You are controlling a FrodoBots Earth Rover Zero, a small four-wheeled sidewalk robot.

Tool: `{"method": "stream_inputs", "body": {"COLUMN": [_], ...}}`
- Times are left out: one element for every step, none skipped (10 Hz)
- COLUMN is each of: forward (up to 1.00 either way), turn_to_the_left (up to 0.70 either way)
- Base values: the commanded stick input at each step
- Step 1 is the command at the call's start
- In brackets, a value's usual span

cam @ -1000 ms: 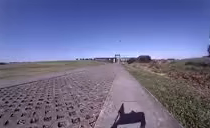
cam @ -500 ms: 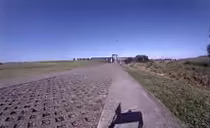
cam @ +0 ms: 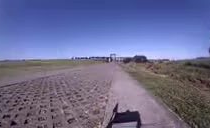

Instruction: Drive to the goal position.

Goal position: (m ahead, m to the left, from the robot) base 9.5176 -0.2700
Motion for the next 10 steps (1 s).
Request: {"method": "stream_inputs", "body": {"forward": [0.7,0.7,0.7,0.7,0.7,0.7,0.7,0.7,0.7,0.7], "turn_to_the_left": [0.0,0.0,0.0,0.0,0.0,-0.16,-0.32,-0.22,-0.05,0.0]}}
